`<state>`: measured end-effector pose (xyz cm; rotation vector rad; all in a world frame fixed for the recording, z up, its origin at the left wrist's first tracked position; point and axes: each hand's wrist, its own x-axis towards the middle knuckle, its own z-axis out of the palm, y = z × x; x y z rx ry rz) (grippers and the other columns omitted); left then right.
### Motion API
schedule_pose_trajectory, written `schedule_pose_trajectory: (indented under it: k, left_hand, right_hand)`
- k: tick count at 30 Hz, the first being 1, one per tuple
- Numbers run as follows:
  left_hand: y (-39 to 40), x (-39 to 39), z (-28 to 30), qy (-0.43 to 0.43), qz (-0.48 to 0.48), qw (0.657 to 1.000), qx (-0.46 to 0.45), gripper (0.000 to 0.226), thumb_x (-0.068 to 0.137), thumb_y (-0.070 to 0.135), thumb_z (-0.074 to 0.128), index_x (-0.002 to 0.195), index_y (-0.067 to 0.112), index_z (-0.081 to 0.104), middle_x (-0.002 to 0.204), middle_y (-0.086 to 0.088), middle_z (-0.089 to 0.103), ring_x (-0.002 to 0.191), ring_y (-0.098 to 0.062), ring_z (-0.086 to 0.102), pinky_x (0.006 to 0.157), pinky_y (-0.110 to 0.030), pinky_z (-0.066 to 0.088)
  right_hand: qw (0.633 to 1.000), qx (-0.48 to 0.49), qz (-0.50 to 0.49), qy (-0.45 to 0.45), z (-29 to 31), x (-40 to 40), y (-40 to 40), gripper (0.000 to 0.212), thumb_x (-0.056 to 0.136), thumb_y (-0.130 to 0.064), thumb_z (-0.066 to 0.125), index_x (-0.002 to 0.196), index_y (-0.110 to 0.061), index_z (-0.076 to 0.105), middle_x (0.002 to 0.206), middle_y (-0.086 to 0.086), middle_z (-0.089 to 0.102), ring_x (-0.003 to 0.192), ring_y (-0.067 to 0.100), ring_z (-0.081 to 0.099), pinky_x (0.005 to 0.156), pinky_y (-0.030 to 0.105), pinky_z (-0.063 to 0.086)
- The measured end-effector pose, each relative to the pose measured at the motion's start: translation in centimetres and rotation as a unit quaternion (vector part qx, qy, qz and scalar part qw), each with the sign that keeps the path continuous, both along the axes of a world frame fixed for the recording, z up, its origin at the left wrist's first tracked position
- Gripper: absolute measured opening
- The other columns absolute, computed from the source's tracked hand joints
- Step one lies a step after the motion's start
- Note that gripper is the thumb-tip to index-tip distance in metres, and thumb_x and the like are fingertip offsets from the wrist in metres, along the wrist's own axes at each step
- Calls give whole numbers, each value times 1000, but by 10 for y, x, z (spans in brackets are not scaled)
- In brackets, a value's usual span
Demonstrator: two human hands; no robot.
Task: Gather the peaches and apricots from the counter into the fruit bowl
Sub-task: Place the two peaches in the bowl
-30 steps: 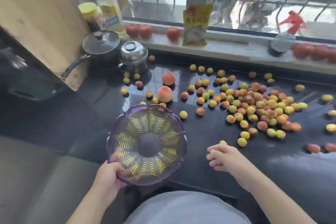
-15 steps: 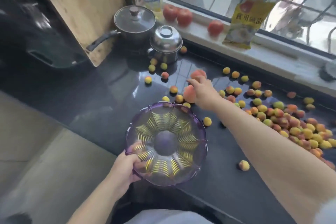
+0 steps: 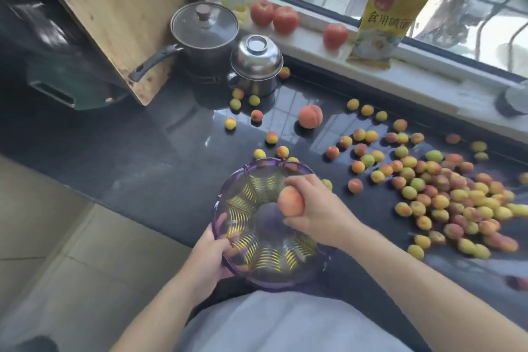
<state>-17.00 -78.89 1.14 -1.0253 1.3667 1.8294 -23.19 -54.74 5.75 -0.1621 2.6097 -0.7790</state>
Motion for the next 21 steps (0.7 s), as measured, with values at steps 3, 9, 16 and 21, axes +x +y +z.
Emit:
schedule_pose_trajectory:
  k: [3, 9, 16, 21]
  left_hand:
    - [5, -3, 1, 2, -19, 999, 27, 81, 92, -20, 32, 146, 36, 54, 137, -10, 68, 123, -38, 71, 85, -62, 63]
    - [5, -11, 9, -6, -55, 998, 0, 69, 91, -18, 36, 131, 33, 62, 127, -10, 72, 115, -36, 74, 77, -54, 65]
    - [3, -26, 12, 37, -78, 990, -114, 33, 105, 5, 48, 117, 31, 66, 103, 2, 77, 91, -19, 73, 81, -46, 64]
    - [3, -36, 9, 48, -131, 981, -132, 40, 104, 4, 44, 123, 34, 64, 109, 1, 79, 94, -19, 75, 73, -47, 67]
  right_hand:
    - [999, 30, 14, 3, -38, 14, -29, 73, 74, -40, 79, 138, -31, 44, 131, -8, 45, 117, 21, 54, 96, 33, 46]
    - [991, 90, 15, 102, -65, 9, -47, 71, 82, -47, 73, 142, -27, 39, 134, -4, 44, 117, 22, 42, 107, 37, 41]
    - [996, 71, 37, 27, -54, -5, -41, 88, 86, -54, 69, 156, -26, 23, 147, 2, 36, 129, 26, 38, 113, 38, 34]
    - [981, -25, -14, 194, -21, -39, -5, 46, 92, -30, 64, 136, -19, 57, 131, -2, 53, 120, 18, 46, 103, 31, 40]
